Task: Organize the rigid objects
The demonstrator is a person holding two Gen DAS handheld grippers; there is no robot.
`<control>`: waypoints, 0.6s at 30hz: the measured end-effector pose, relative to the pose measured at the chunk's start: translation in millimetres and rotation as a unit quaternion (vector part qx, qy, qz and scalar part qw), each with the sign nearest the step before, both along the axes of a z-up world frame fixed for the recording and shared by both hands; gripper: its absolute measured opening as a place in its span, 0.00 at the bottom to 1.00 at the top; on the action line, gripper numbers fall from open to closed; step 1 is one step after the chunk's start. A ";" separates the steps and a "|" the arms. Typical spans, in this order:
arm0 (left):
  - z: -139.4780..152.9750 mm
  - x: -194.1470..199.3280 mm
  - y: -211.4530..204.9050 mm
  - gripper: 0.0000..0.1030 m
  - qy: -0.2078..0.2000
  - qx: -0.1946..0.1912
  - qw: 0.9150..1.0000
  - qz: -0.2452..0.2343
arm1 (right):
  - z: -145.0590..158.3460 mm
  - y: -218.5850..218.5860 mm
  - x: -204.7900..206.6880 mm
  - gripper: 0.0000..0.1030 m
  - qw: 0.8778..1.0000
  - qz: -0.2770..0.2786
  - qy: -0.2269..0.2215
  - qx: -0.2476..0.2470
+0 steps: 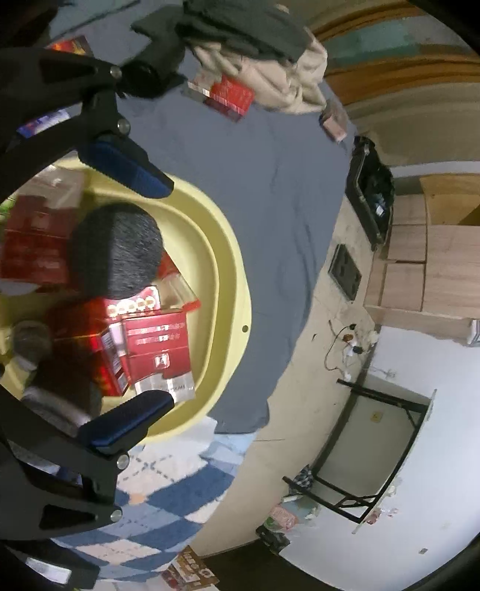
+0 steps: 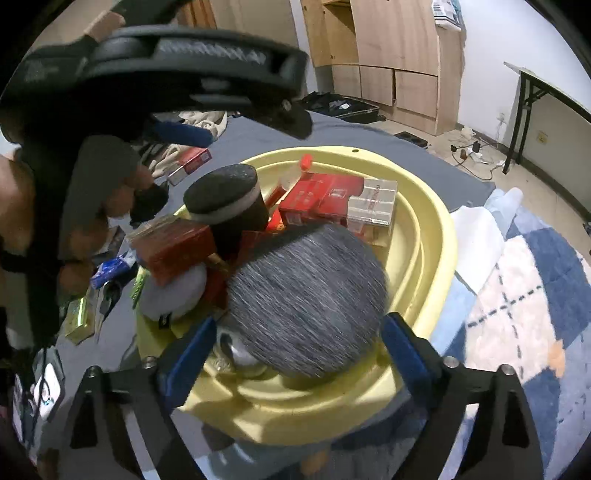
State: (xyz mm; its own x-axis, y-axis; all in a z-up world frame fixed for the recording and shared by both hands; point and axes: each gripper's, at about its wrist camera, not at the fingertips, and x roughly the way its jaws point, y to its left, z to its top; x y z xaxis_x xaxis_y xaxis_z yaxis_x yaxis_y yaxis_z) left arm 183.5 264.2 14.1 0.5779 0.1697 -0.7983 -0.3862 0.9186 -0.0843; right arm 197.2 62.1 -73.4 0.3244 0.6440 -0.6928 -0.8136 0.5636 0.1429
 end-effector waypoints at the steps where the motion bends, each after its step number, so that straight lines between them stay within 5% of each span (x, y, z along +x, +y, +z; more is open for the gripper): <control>1: 11.8 -10.0 -6.3 1.00 -0.011 0.008 1.000 0.005 | 5.7 -7.3 -2.6 0.96 1.000 -0.003 0.001 0.011; 4: 33.6 -33.0 -27.5 1.00 -0.035 0.019 0.999 0.015 | 32.4 -40.3 -9.4 1.00 0.998 -0.008 -0.019 0.053; 9: 41.2 -74.7 -74.1 1.00 -0.070 -0.009 0.996 0.047 | 62.6 -90.2 -2.2 1.00 0.997 -0.019 -0.057 0.050; 15: -22.5 -117.7 -127.4 1.00 -0.066 -0.034 0.986 0.149 | 73.1 -108.5 -6.1 1.00 0.991 0.027 -0.133 0.002; 18: -59.2 -130.1 -134.3 1.00 -0.038 -0.037 0.977 0.205 | 47.5 -98.0 -7.1 1.00 0.985 0.063 -0.147 -0.067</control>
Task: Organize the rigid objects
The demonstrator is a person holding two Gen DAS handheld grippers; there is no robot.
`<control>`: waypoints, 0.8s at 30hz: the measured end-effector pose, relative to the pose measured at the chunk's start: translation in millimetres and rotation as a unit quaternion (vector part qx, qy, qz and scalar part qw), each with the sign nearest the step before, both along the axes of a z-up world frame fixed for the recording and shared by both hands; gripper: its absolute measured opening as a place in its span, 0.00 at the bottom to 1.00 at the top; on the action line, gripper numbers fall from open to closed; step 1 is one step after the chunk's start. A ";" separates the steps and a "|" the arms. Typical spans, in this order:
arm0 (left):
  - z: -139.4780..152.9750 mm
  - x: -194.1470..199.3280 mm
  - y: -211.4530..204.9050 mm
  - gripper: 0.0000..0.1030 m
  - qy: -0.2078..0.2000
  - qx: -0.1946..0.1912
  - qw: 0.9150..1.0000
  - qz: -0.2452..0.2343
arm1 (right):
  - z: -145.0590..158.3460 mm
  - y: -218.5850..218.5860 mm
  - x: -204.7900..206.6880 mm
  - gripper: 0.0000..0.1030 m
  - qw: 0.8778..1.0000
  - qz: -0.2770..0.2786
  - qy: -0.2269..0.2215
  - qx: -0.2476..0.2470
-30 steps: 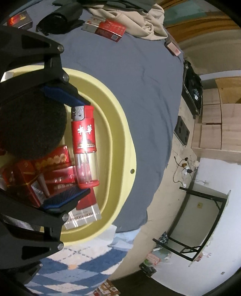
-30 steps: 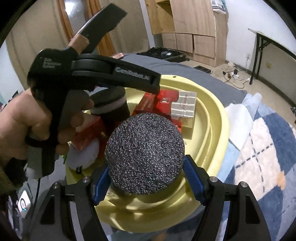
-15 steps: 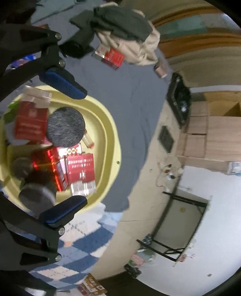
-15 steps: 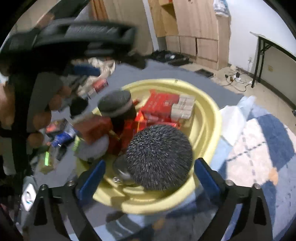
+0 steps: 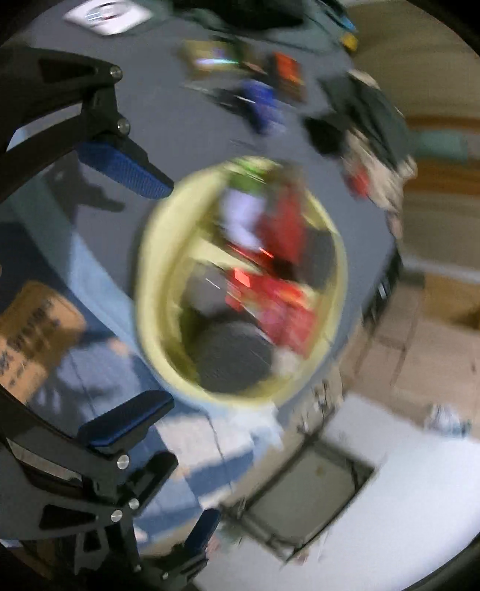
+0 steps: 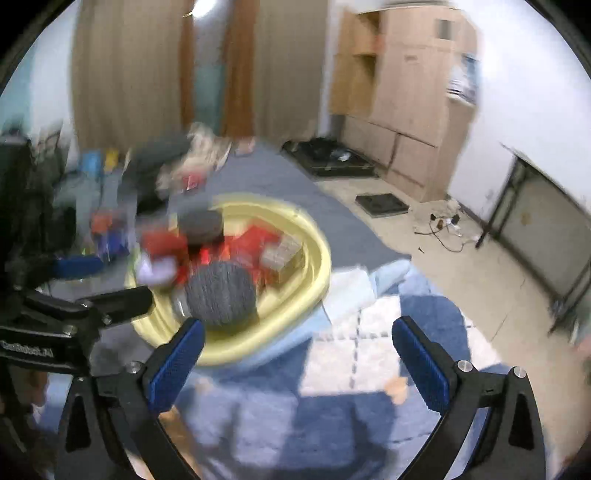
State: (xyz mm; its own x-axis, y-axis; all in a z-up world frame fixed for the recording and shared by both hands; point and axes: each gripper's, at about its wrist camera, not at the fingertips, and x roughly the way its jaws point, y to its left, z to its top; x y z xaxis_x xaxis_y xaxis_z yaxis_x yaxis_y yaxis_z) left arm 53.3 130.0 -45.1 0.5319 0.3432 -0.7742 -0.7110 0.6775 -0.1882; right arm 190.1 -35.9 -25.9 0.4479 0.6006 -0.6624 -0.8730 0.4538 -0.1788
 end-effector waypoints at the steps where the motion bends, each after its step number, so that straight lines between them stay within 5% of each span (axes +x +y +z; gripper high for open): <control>1: -7.4 -3.0 -1.4 1.00 0.003 0.002 1.000 0.008 | -11.3 1.7 2.0 1.00 1.000 0.000 0.007 -0.016; 9: -65.6 12.4 -8.4 1.00 0.050 0.014 0.999 0.001 | -68.3 -10.7 43.6 1.00 0.996 -0.047 0.079 0.011; 24: -77.8 40.4 -6.7 1.00 0.050 0.058 0.996 0.033 | -96.7 18.3 53.7 1.00 0.999 -0.021 0.038 -0.031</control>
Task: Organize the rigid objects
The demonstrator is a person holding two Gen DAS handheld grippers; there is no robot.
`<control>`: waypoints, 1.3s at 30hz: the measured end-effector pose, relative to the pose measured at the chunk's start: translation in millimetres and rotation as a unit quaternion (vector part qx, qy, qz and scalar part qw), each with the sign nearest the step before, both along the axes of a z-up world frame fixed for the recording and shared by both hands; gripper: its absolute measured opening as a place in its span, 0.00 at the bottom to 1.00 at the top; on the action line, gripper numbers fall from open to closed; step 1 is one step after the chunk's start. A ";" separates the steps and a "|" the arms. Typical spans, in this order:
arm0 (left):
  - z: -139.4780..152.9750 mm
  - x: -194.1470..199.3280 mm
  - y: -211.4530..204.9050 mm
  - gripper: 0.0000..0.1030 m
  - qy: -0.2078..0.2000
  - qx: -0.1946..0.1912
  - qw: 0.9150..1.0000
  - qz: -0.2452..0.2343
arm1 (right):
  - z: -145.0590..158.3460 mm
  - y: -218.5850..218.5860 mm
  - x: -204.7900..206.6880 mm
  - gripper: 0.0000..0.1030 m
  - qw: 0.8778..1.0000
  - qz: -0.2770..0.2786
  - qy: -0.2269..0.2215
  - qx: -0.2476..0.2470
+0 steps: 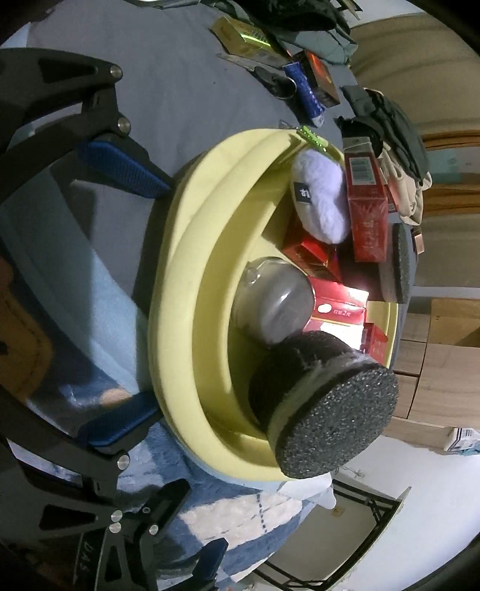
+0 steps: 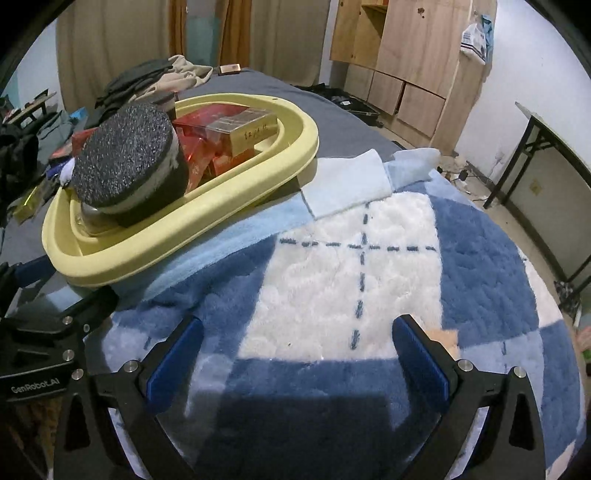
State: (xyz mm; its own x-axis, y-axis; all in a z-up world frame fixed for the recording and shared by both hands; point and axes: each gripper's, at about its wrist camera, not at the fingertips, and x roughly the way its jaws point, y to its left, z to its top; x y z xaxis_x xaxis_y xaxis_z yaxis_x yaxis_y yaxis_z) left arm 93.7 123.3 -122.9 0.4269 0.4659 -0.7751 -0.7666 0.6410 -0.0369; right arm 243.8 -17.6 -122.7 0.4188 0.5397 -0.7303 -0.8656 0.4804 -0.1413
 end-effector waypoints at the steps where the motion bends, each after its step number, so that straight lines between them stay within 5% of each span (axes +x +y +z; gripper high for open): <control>1: -0.1 -0.2 0.2 1.00 -0.001 -0.001 1.000 0.000 | 0.1 0.3 -0.9 1.00 1.000 0.000 -0.002 -0.001; 39: 0.0 -1.8 -1.2 1.00 -0.005 -0.007 1.000 -0.001 | 0.0 -0.2 1.3 1.00 1.000 0.003 0.000 -0.003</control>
